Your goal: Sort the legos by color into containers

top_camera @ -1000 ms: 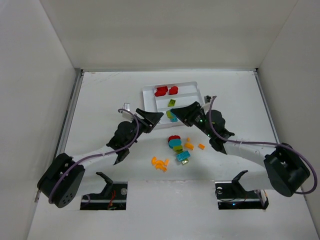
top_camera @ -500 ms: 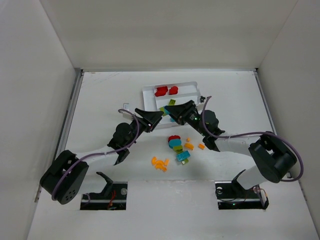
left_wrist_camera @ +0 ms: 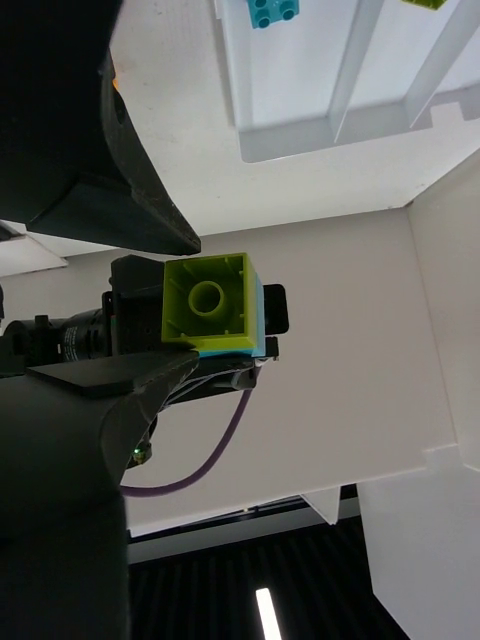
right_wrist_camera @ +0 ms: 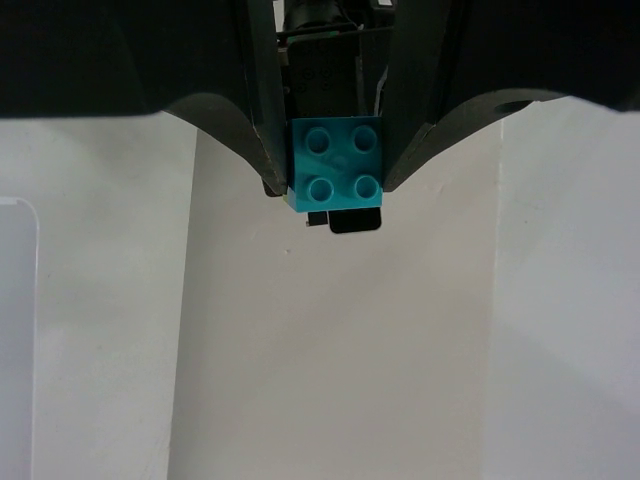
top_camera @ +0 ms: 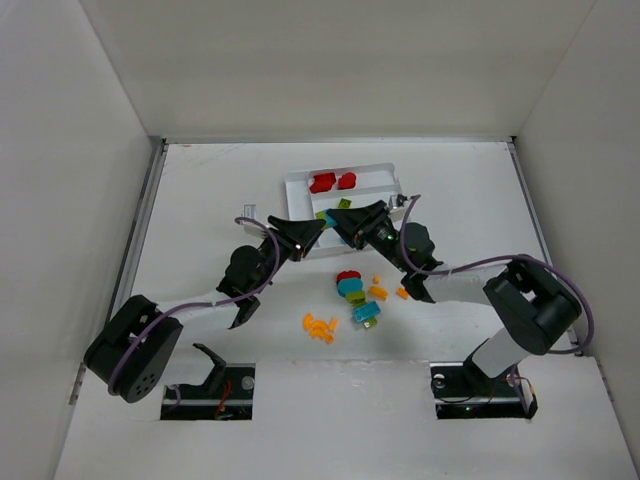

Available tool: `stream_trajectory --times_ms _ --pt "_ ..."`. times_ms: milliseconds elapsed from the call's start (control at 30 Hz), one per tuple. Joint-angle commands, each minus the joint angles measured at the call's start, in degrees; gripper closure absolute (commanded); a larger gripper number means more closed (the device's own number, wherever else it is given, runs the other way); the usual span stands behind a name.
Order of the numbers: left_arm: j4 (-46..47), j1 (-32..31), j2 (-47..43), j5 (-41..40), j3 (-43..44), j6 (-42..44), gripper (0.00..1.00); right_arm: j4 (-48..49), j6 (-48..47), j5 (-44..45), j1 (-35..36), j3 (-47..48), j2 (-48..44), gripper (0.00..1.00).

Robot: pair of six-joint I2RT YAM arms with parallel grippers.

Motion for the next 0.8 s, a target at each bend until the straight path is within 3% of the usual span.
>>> stream_trajectory --times_ms 0,233,500,767 --pt "4.8 0.2 0.2 -0.9 0.9 0.1 0.6 6.8 2.0 -1.3 1.2 0.4 0.8 0.74" --pt "4.9 0.2 0.6 -1.2 1.4 0.4 0.6 8.7 3.2 -1.8 1.3 0.2 2.2 0.74" --pt "4.4 0.4 -1.0 -1.2 0.9 1.6 0.8 8.3 1.9 -1.1 0.7 -2.2 0.2 0.74" --pt "2.4 3.5 -1.4 0.5 -1.6 2.0 0.87 3.9 -2.6 -1.4 -5.0 -7.5 -7.2 0.74"
